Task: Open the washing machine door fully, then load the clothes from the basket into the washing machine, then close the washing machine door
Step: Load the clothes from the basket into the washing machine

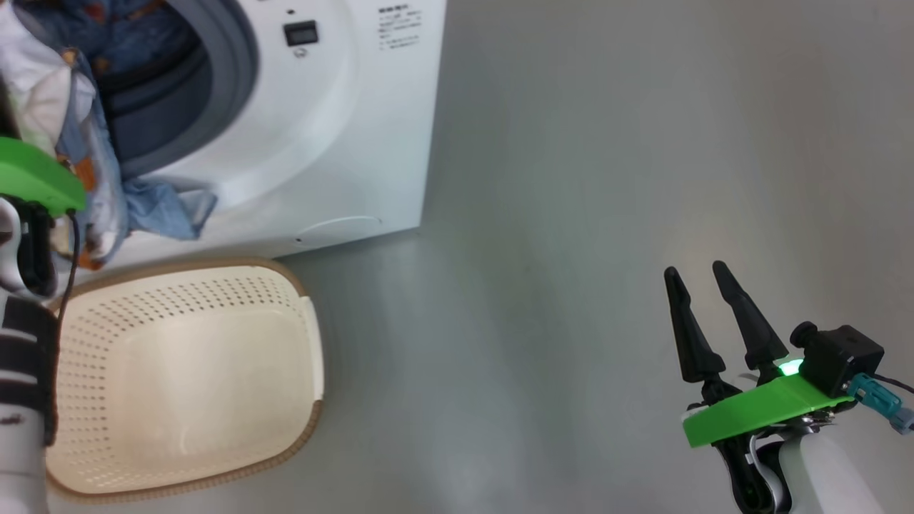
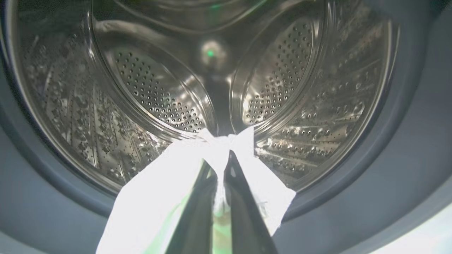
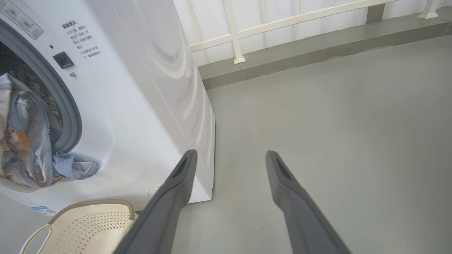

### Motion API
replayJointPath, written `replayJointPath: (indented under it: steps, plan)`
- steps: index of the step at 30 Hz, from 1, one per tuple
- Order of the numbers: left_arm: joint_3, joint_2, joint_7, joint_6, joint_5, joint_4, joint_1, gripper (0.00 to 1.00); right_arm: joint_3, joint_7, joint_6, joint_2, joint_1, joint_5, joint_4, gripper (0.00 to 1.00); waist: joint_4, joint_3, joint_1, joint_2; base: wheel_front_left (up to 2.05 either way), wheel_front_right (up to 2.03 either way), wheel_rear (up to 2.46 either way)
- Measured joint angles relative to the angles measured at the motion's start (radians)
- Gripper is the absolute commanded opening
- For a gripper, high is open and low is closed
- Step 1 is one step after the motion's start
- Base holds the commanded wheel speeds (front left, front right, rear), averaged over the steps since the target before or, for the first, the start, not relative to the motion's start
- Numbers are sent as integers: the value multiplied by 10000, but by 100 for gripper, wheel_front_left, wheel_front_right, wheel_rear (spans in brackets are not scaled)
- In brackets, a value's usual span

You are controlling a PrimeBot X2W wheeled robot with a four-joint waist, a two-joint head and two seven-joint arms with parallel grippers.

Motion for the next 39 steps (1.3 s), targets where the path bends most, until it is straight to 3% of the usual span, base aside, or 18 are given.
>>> replayJointPath:
  steps: [10, 18, 22, 29, 33, 34, 35, 36, 37, 39]
  plan:
    - [-1118, 527, 487, 0, -474, 2420, -1823, 0, 182, 0, 2, 107, -353, 0, -100, 100, -401, 638, 0, 0, 0, 0, 0]
    - [-1534, 928, 385, 0, -619, 3260, -2787, 0, 284, 0, 0, 265, -531, 0, -165, 100, -683, 1095, 0, 0, 0, 0, 0]
    - [-1377, 1200, 61, 13, -604, 2853, -3279, 0, 286, 0, 0, 303, -577, 0, -207, 100, -790, 1317, 1, 0, 0, 0, 0]
    - [142, 1342, 2, 370, 144, -849, -2893, 0, 280, 0, 0, 393, -860, -2, -351, 100, -878, 1772, 0, 0, 0, 0, 0]
    - [393, 1127, -4, 288, 445, -660, -2362, 2, 280, 0, 0, 403, -933, -15, -370, 100, -872, 1876, 0, -1, 0, 0, 0]
    - [418, 1062, -2, 272, 445, -341, -2310, 29, 288, 0, 2, 405, -933, -15, -370, 100, -862, 1872, 0, 0, 0, 0, 0]
    - [403, 1016, -2, 263, 466, -88, -2268, 47, 291, 0, 0, 407, -932, -15, -364, 100, -851, 1862, 0, 0, 0, 0, 0]
    - [410, 993, -2, 261, 531, 138, -2247, 84, 291, 0, 2, 407, -932, -15, -364, 100, -839, 1853, 0, 0, 0, 0, 0]
    - [447, 978, -4, 253, 529, 458, -2261, 100, 297, 0, 0, 410, -933, -19, -359, 100, -828, 1838, 0, 0, 0, 0, 0]
    - [341, 974, -2, 155, 614, 988, -2266, 100, 299, 0, 0, 408, -932, -67, -351, 100, -805, 1806, 0, 0, 0, 0, 0]
